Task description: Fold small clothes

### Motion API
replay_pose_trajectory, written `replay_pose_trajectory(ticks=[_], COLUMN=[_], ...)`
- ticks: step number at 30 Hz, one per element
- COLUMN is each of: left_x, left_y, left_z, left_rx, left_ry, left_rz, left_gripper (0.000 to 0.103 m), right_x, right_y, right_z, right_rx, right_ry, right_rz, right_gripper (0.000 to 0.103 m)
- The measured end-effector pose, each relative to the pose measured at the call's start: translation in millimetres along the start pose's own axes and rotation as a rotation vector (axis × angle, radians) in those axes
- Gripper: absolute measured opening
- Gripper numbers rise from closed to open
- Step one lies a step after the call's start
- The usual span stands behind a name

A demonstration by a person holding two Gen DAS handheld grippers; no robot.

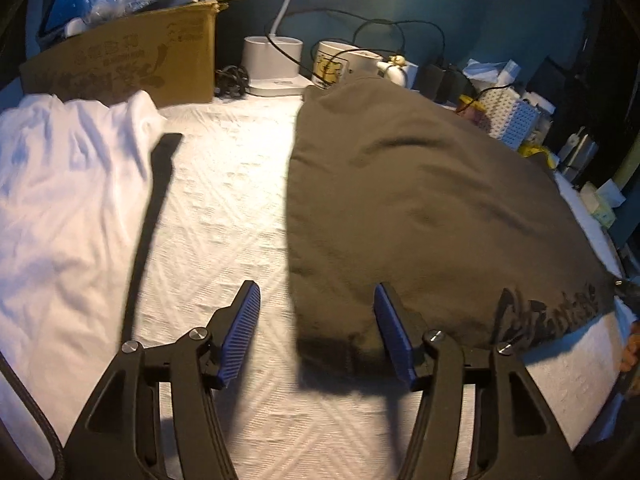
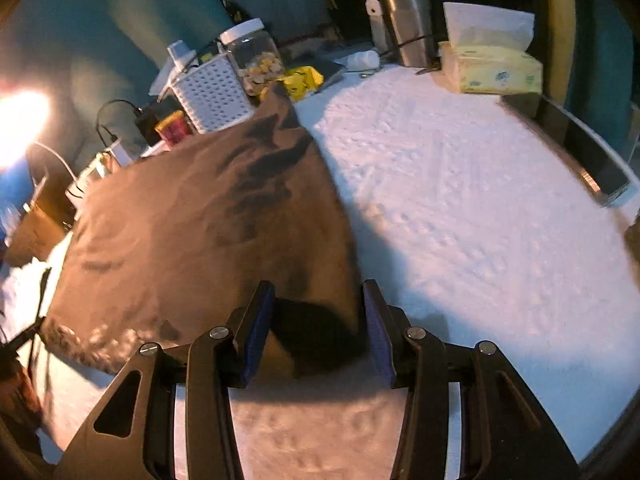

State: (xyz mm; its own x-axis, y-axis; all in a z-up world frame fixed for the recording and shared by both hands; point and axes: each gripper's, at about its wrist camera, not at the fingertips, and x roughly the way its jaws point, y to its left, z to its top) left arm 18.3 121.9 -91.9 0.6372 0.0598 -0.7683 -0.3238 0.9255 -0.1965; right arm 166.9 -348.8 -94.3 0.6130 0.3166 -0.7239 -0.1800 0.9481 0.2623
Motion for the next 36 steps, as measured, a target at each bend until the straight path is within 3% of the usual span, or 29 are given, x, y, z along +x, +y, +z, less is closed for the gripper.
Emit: replay_pose_trajectory(ticks=[2, 3, 4, 5, 6, 8, 22, 36], left_x=[0.8, 1.7, 2.7, 0.7, -0.7, -5.1, -56.7, -68.9], left_y=[-6.5, -9.1, -11.8, -14.9, -16.9, -19.5, -25.8, -43.4], left_z=[-1.5, -2.2, -2.9, -4.0, -4.3, -4.7, -3.1, -41.3], left_rx=[0.012, 0.014, 0.012, 0.01, 0.013, 0.004, 0.021, 0.074], left_ry=[0.007, 0.016, 0.027, 0.021, 0.018, 0.023, -0.024, 0.019], left_rz=[-0.018, -0.034, -0.051, -0.045, -0.039, -0.035, -0.046, -0.048], left_gripper=[0.034, 0.014, 0.006, 0.006, 0.005, 0.005, 0.004, 0.004], right_x=[2.6, 5.0, 5.7, 7.4, 9.0, 9.7, -15.3, -53.0], right_y=[8.2, 13.6, 16.9, 21.4, 25.0, 25.0, 27.2, 12.7], right_z=[-1.2, -1.7, -2.0, -2.2, -2.2, -1.5, 7.4, -24.7], right_rx=[-0.02, -0.035, -0.046, -0.068, -0.093, -0.094, -0.153, -0.142], right_ry=[-0.014, -0.013, -0.015, -0.01, -0.003, 0.005, -0.016, -0.046], right_rz=[-0.021, -0.025, -0.026, -0.034, -0.048, -0.03, -0.059, -0.107], right_gripper=[0.047, 0.047, 0.04, 0.023, 0.016, 0.011, 0.008, 0.008])
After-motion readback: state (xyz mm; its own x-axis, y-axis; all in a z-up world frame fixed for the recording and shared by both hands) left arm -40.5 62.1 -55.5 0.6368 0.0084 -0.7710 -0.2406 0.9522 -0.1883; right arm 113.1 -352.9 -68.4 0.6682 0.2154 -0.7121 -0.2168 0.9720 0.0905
